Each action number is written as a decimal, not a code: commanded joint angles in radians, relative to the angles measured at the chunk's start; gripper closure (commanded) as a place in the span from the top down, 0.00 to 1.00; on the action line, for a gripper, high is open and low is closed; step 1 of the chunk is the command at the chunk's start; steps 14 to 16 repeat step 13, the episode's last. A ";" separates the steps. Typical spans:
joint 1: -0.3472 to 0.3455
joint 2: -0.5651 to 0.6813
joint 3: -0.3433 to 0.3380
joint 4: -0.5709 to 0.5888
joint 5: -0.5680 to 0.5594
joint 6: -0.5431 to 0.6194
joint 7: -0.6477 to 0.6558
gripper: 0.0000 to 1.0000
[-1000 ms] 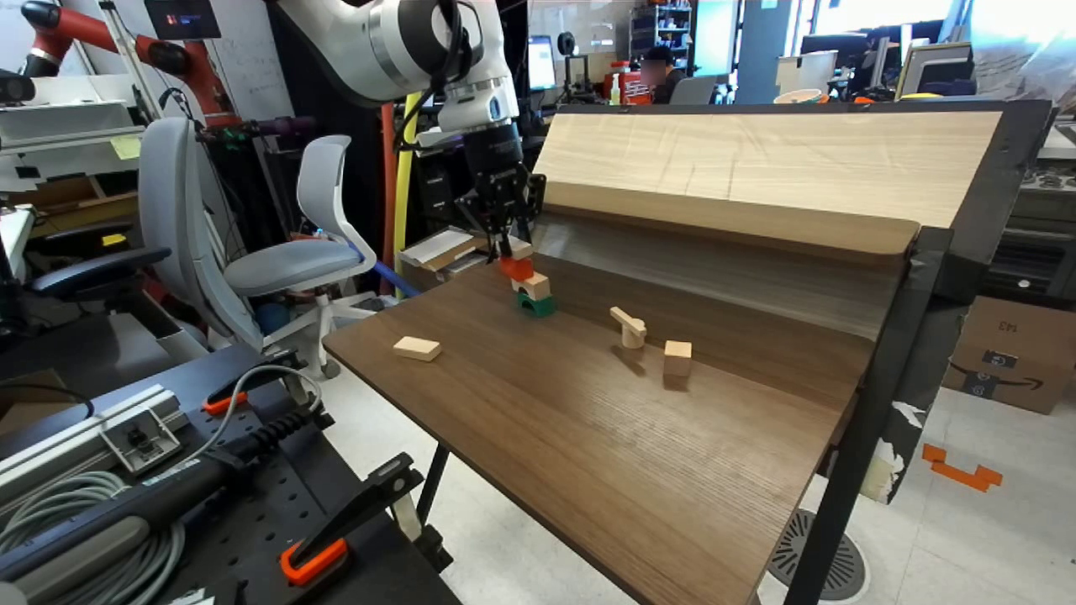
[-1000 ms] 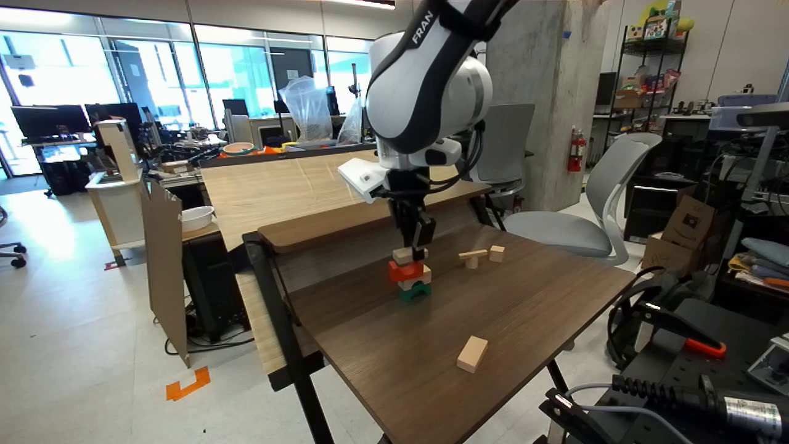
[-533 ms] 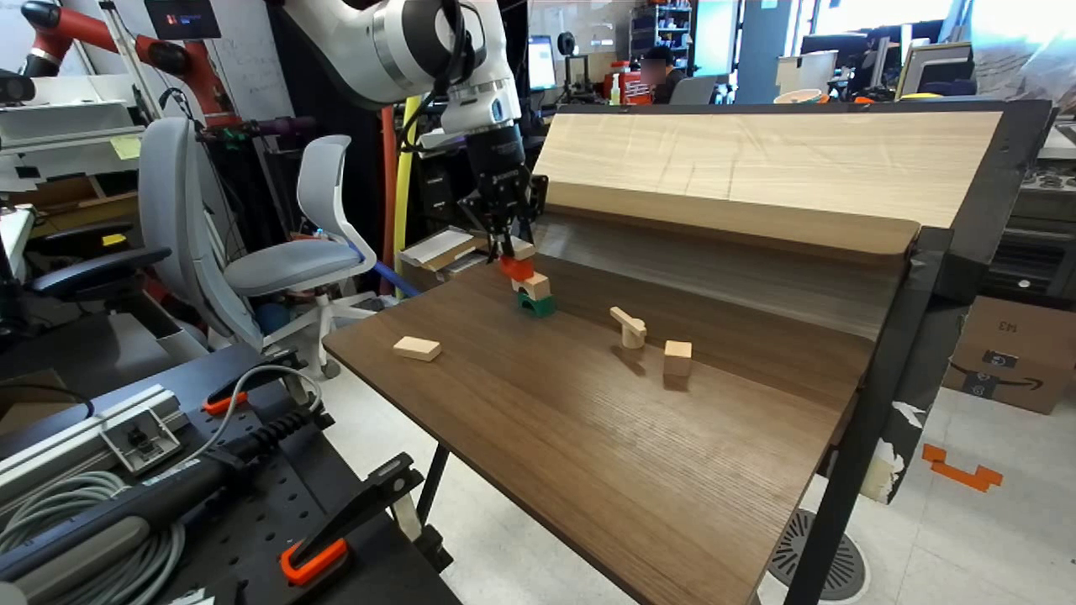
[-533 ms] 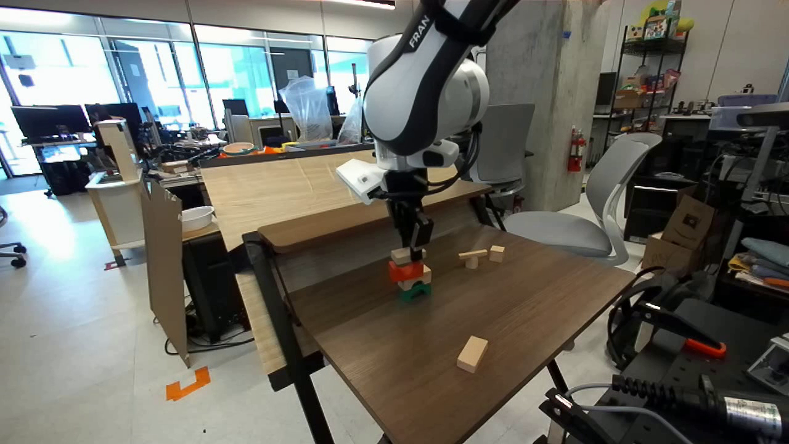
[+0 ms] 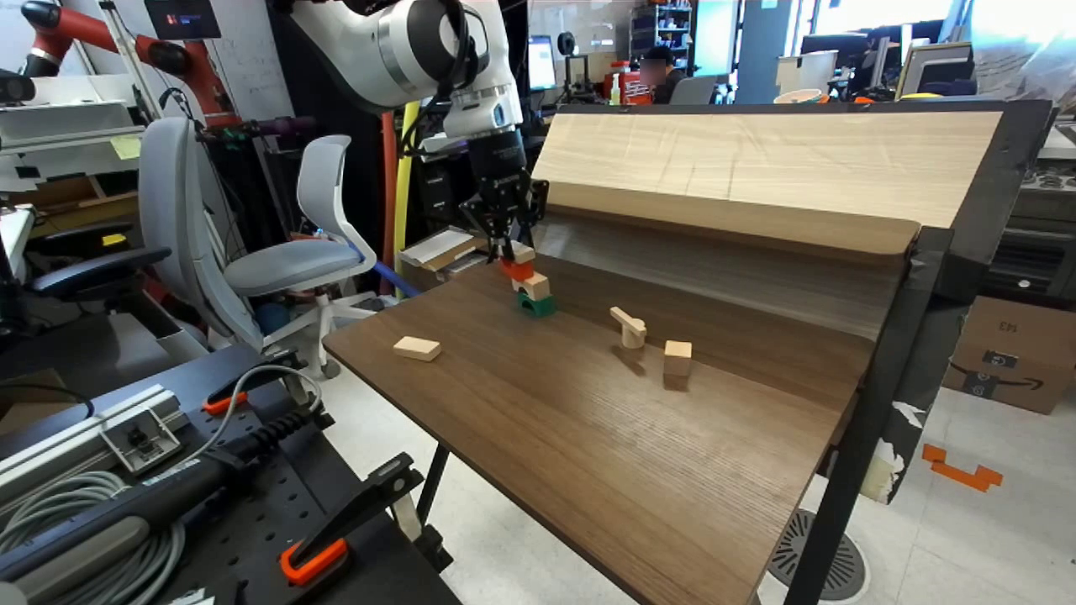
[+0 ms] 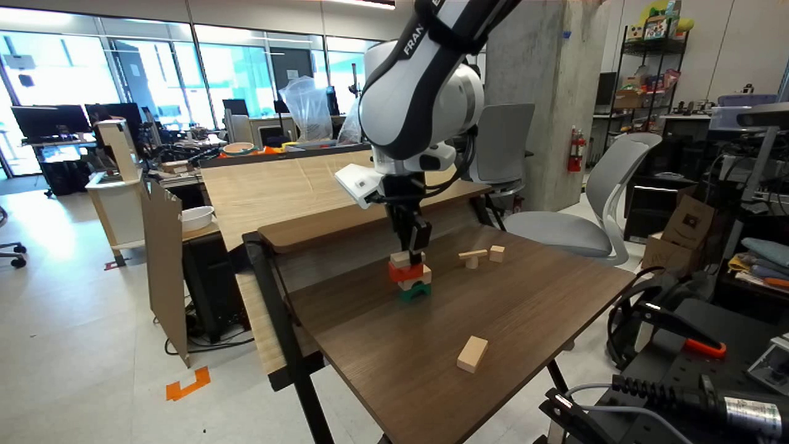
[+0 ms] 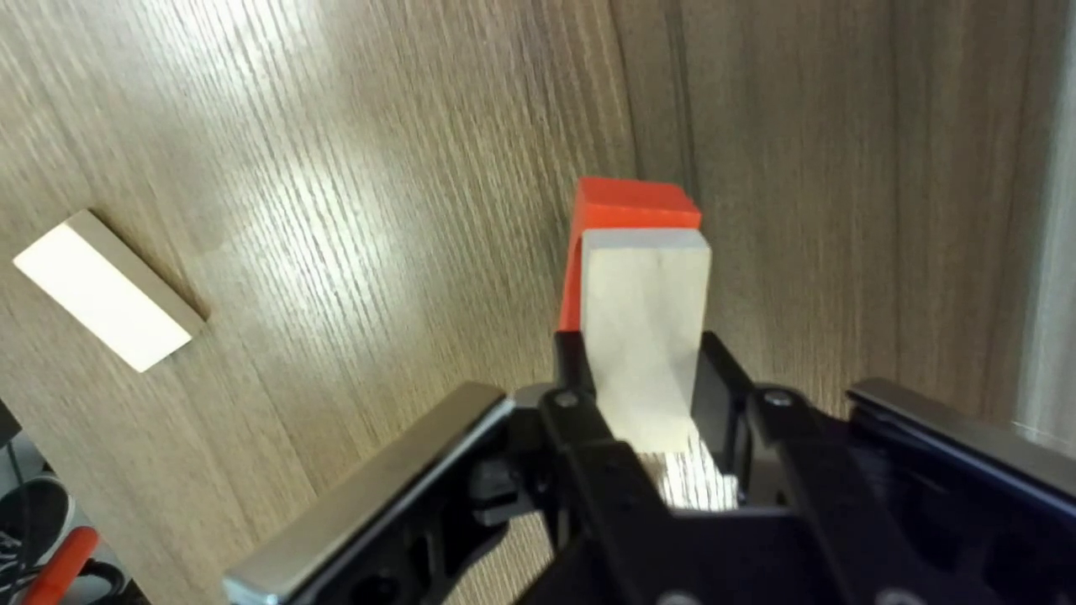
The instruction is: Stack the blocks
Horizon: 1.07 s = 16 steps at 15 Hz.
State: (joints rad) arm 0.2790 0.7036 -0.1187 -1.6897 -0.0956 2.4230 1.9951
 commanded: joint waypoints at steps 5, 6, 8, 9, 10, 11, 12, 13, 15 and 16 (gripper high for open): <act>0.011 0.006 -0.006 0.050 -0.011 -0.058 0.029 0.91; 0.009 -0.005 -0.004 0.046 -0.009 -0.063 0.028 0.97; 0.008 -0.038 -0.002 0.034 -0.015 -0.103 0.013 1.00; 0.004 -0.062 0.001 0.019 -0.017 -0.123 0.001 1.00; 0.007 -0.079 -0.002 0.014 -0.026 -0.144 -0.002 1.00; 0.006 -0.105 0.000 0.004 -0.041 -0.167 -0.021 1.00; 0.011 -0.133 -0.006 -0.004 -0.073 -0.194 -0.035 1.00; -0.008 -0.060 0.011 0.036 -0.046 -0.142 -0.009 1.00; -0.008 -0.060 0.011 0.036 -0.046 -0.142 -0.009 1.00; -0.008 -0.060 0.011 0.036 -0.046 -0.142 -0.009 1.00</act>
